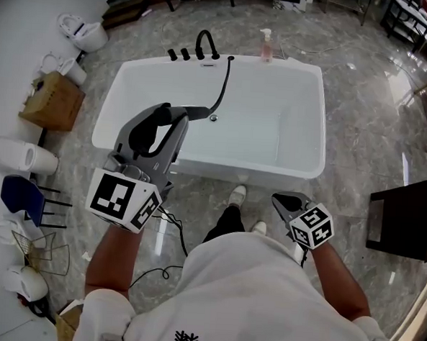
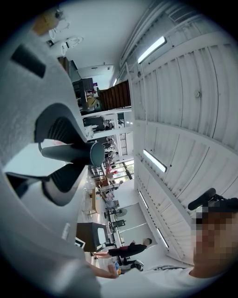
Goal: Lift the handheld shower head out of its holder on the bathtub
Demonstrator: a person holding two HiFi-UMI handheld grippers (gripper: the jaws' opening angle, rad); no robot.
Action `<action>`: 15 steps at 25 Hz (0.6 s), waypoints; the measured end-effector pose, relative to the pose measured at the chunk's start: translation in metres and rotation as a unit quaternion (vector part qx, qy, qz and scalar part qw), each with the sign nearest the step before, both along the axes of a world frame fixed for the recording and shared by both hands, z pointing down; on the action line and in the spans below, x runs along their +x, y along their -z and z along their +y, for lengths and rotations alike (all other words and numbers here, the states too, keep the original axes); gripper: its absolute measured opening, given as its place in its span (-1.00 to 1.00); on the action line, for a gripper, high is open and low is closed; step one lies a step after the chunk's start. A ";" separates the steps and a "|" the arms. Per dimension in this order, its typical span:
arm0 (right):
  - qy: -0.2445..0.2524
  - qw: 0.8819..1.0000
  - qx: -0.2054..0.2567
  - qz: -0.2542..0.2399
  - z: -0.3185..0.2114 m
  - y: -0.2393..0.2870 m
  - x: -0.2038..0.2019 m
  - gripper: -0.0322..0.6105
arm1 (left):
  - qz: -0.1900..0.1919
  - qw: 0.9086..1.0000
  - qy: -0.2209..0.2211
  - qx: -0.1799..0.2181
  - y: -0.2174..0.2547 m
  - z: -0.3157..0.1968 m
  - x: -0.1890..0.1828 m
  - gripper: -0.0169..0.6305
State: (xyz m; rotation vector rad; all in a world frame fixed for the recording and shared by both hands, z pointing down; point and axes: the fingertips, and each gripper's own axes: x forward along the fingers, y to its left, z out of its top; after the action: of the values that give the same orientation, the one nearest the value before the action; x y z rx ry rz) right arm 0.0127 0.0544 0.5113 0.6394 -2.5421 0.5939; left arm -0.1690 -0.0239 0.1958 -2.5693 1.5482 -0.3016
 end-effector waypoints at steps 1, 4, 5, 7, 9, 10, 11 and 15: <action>0.000 1.000 0.000 0.000 0.000 0.000 0.001 -0.86 | 0.001 1.000 0.000 0.000 0.000 0.000 0.001 -0.52; 0.000 1.000 0.000 -0.001 -0.002 -0.001 0.002 -0.86 | -0.001 1.000 -0.002 -0.001 -0.002 -0.002 0.005 -0.52; 0.001 1.000 0.000 -0.001 -0.003 -0.001 0.002 -0.86 | -0.002 1.000 -0.003 -0.002 -0.003 -0.002 0.007 -0.52; 0.000 1.000 -0.001 -0.001 -0.003 -0.001 0.002 -0.86 | -0.005 1.000 -0.006 -0.003 -0.004 -0.002 0.010 -0.52; 0.000 1.000 -0.001 -0.002 -0.004 0.000 0.000 -0.86 | -0.005 1.000 -0.008 -0.005 -0.006 -0.002 0.011 -0.52; 0.000 1.000 0.000 -0.002 -0.004 0.000 0.000 -0.86 | -0.004 1.000 -0.009 -0.006 -0.007 -0.002 0.012 -0.52; 0.000 1.000 0.000 -0.003 -0.004 0.000 0.000 -0.86 | -0.004 1.000 -0.009 -0.006 -0.007 -0.002 0.012 -0.52; 0.001 1.000 0.000 -0.003 -0.006 -0.001 0.000 -0.86 | -0.003 1.000 -0.011 -0.008 -0.010 -0.003 0.014 -0.52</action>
State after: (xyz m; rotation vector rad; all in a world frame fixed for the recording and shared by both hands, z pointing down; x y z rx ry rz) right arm 0.0124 0.0486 0.5126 0.6353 -2.5480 0.5952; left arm -0.1551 -0.0266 0.2054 -2.5930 1.5194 -0.3197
